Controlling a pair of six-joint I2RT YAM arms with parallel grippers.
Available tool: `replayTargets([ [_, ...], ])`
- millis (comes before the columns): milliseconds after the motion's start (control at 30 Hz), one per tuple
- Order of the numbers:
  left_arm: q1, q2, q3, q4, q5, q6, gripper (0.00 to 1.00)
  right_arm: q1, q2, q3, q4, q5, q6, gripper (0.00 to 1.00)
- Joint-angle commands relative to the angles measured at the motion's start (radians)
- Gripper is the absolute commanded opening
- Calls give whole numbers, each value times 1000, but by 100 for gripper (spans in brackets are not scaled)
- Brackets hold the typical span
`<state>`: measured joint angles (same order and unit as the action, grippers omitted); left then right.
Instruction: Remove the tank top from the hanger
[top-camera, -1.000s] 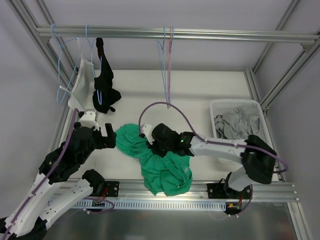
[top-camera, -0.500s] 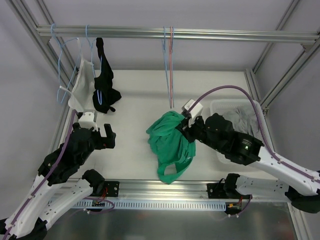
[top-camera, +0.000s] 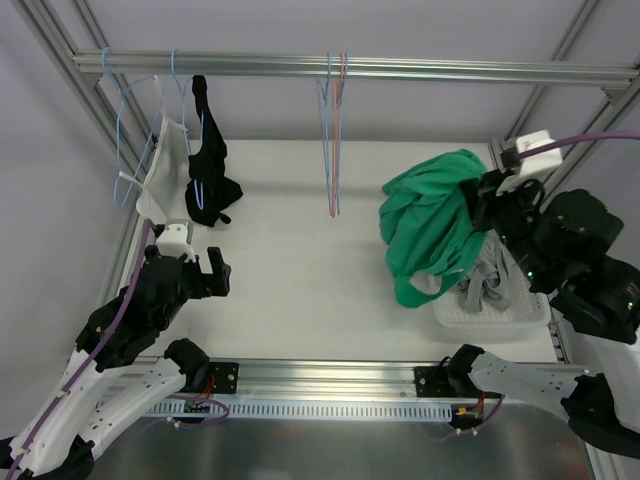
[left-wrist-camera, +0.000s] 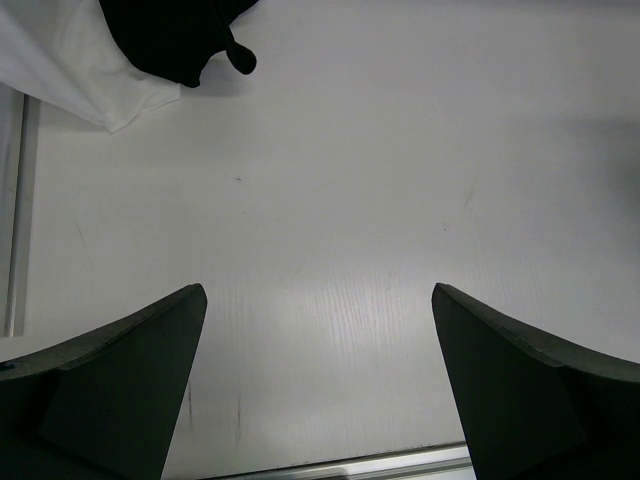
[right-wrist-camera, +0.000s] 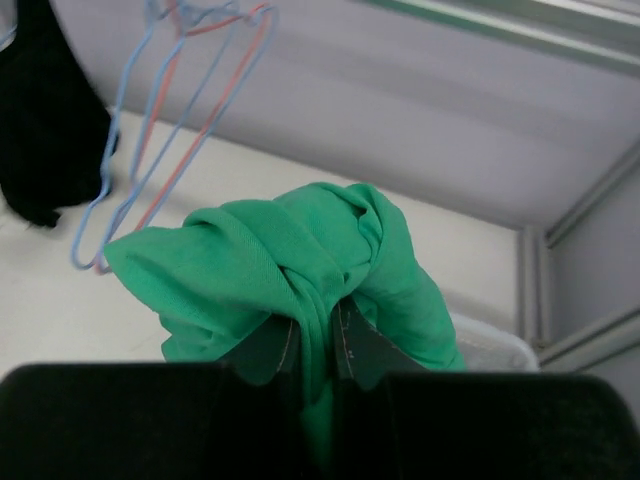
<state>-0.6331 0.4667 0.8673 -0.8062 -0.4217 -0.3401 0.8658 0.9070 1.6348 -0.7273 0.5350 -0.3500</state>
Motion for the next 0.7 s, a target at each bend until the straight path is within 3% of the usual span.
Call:
replayTargets([
  [0,7,-7,-5,21,-8,9,99,-103,59,134,-33,91,-84,0],
  [167,9,-20,-8,22,0,9,99,-451,159,243,-92,-116,-49,0],
  [233,9,-29,-8,22,-2,9,99,-529,165,231,-90,-182,-40,0],
  [367,9,-42,-11,24,6,7,99,-649,135,38,12,-158,-12,0],
  [533,7,-37,-11,27,17,12,99,-686,14,-245,106,-248,91,0],
  [667,7,-42,-11,29,18,12,99,-724,-40,-498,184,-216,173,0],
])
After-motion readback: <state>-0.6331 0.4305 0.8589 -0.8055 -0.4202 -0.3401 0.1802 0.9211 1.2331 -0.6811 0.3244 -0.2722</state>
